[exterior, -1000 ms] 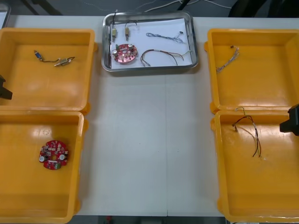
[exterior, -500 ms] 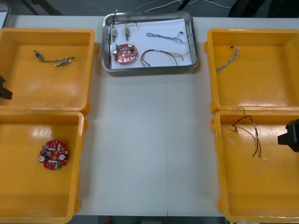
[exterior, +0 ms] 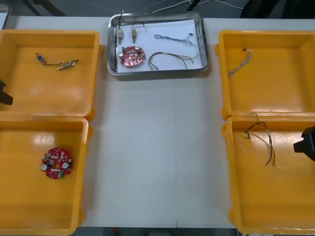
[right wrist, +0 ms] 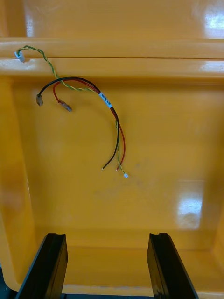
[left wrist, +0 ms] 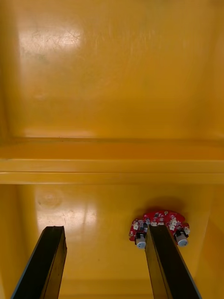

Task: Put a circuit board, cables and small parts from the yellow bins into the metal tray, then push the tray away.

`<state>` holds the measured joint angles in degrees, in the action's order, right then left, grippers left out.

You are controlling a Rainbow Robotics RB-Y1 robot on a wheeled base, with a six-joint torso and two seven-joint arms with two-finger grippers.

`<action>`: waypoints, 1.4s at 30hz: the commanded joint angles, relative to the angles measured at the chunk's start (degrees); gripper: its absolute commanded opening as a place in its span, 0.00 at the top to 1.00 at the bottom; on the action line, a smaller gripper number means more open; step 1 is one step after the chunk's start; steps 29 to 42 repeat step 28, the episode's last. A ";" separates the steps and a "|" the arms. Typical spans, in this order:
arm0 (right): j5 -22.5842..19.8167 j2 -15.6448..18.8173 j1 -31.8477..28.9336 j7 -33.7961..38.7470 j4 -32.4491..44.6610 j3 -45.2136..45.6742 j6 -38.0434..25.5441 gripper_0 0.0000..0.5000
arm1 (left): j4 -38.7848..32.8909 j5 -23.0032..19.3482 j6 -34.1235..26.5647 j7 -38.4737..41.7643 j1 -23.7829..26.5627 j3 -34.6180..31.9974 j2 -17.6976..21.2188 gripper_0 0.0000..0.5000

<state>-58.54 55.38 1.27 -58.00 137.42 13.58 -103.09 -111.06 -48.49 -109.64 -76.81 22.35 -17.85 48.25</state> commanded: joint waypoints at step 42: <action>0.18 1.48 -0.66 -0.01 0.21 1.54 -0.45 0.00 | -1.53 0.50 -0.36 5.09 -0.90 -1.14 2.82 0.00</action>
